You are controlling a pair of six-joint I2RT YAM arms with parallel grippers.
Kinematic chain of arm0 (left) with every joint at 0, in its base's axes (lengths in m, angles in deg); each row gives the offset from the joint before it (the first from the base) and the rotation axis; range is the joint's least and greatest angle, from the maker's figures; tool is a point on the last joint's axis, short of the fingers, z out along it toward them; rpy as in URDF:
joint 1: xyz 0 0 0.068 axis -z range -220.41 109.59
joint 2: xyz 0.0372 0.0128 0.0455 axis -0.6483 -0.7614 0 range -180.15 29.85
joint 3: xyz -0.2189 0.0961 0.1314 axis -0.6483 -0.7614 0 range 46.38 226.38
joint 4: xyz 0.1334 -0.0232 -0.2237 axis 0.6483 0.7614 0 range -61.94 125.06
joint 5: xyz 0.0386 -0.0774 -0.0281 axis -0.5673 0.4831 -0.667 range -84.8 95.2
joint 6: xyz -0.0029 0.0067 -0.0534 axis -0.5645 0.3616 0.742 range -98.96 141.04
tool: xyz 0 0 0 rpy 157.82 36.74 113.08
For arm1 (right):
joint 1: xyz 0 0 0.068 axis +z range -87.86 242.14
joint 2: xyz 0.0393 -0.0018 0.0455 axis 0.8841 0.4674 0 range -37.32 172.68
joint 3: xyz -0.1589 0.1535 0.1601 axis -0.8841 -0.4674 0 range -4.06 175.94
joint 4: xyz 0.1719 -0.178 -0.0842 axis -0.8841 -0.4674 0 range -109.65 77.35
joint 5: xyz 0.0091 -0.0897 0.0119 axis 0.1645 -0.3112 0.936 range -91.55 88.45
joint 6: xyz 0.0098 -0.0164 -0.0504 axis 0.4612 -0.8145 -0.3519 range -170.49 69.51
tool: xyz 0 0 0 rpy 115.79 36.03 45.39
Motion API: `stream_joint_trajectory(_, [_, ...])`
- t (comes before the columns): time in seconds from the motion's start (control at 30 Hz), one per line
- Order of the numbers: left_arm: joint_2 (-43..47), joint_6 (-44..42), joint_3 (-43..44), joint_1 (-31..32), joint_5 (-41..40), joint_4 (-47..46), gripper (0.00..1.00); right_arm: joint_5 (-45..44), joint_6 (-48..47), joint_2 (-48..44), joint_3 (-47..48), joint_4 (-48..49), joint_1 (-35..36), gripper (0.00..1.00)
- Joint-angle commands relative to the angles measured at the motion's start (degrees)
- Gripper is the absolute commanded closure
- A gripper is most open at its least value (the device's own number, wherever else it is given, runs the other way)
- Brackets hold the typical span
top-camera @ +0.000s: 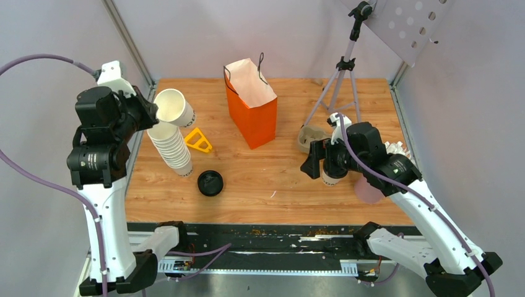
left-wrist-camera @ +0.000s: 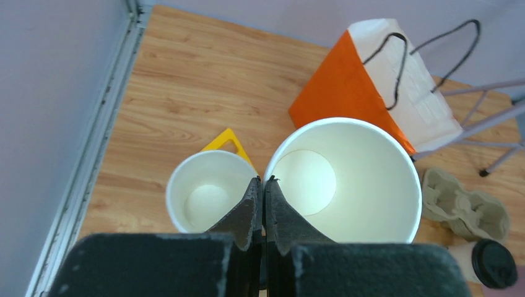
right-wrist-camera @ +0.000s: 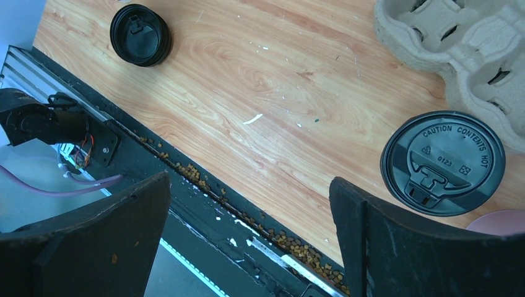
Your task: Pack the takeout coffee
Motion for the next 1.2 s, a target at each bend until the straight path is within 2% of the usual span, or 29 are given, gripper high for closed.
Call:
stream_joint_trajectory(0.0, [2.58, 1.03, -4.41, 2.08, 11.18, -5.81, 1.00, -1.24, -1.30, -1.52, 3.03, 0.36, 0.34, 0.00])
stream_joint_trajectory(0.17, [5.40, 2.12, -12.10, 7.20, 16.69, -7.68, 1.00, -1.55, -1.27, -3.86, 3.45, -2.19, 0.31, 0.00])
stream_joint_trajectory(0.3, [8.88, 5.59, -21.38, 14.06, 15.75, -12.03, 1.00, -2.45, -0.60, -6.73, 2.75, -2.79, 0.31, 0.00])
stream_joint_trajectory(0.5, [9.83, 9.01, -32.31, 31.82, 4.72, -16.40, 1.00, -1.75, 1.61, -9.81, 1.69, -3.72, 0.30, 0.00])
stream_joint_trajectory(0.6, [7.92, 11.12, -36.65, 42.75, -1.92, -20.72, 1.00, -1.59, 2.69, -12.04, 1.42, -3.78, 0.26, 0.00])
stream_joint_trajectory(0.77, [-1.33, 10.56, -40.14, 58.36, -12.69, -27.70, 1.00, -3.16, 2.80, -13.92, 1.40, -3.95, 0.28, 0.00])
stream_joint_trajectory(0.83, [-5.80, 9.61, -39.86, 62.80, -16.06, -29.70, 0.99, -2.83, 2.76, -13.76, 1.26, -4.61, 0.25, 0.00])
stream_joint_trajectory(0.93, [-10.99, 8.38, -40.33, 66.63, -18.32, -34.52, 0.99, -2.36, 2.00, -13.74, 0.75, -5.39, 0.26, 0.00])
stream_joint_trajectory(1.17, [-12.72, 6.04, -48.61, 67.60, -20.04, -49.92, 0.98, -3.04, 0.58, -14.10, 0.83, -7.54, 0.32, 0.00])
